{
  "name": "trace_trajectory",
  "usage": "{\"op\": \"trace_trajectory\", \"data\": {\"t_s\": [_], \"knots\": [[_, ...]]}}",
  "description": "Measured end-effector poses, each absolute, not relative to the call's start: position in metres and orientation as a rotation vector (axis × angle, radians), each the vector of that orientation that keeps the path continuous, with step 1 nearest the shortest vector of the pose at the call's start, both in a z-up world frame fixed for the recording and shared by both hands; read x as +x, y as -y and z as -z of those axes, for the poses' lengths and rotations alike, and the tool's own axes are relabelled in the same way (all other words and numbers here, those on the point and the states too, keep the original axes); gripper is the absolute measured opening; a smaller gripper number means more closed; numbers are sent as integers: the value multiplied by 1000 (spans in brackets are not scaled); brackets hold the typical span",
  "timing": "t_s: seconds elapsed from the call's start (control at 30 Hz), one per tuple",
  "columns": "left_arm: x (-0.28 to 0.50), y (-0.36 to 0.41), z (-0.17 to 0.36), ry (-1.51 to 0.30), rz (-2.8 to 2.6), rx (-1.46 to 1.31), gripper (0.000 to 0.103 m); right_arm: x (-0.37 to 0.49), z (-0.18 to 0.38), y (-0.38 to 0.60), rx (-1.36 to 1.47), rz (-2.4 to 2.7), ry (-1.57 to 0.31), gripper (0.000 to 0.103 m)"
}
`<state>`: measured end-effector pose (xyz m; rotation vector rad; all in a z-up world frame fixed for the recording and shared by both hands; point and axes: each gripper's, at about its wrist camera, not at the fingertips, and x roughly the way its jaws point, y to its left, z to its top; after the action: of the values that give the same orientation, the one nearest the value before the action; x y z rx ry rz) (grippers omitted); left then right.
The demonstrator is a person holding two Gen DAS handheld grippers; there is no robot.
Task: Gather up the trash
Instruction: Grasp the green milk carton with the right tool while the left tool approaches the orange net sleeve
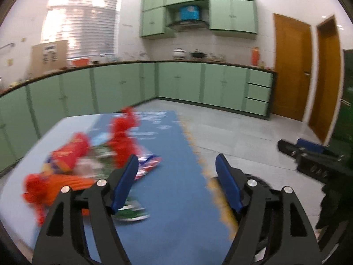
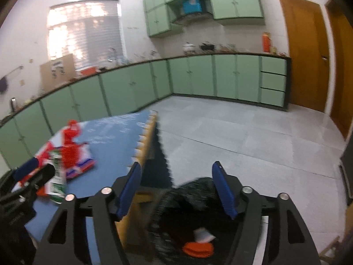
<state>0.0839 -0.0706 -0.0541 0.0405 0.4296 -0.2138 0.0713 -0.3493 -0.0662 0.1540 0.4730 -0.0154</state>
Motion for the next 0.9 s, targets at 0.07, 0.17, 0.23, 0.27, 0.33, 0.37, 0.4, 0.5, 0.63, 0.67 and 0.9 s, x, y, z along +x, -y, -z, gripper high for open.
{"op": "trace_trajectory", "data": {"t_s": [0.07, 0.17, 0.23, 0.27, 0.33, 0.37, 0.4, 0.5, 0.63, 0.67, 0.9], "knots": [[79, 48, 52, -432, 152, 47, 71, 74, 62, 325, 147, -28, -459, 71], [69, 14, 50, -437, 57, 48, 72, 78, 61, 284, 127, -108, -447, 72], [63, -7, 52, -435, -6, 59, 72, 84, 66, 255, 119, -171, -465, 72], [61, -15, 52, -436, -34, 63, 72, 86, 70, 240, 112, -193, -475, 72], [61, -31, 48, -440, -67, 61, 72, 90, 76, 219, 100, -219, -493, 70], [59, -37, 49, -440, -85, 61, 72, 93, 81, 207, 90, -230, -511, 69], [60, -44, 49, -439, -102, 57, 72, 95, 84, 200, 82, -239, -519, 67], [56, -62, 54, -444, -132, 46, 72, 98, 90, 177, 56, -274, -539, 62], [53, -75, 60, -453, -144, 21, 73, 102, 97, 156, 23, -297, -572, 51], [53, -77, 63, -453, -143, 18, 73, 104, 100, 152, 19, -300, -587, 49], [56, -84, 67, -451, -135, 7, 75, 119, 115, 141, 6, -318, -657, 29]]}}
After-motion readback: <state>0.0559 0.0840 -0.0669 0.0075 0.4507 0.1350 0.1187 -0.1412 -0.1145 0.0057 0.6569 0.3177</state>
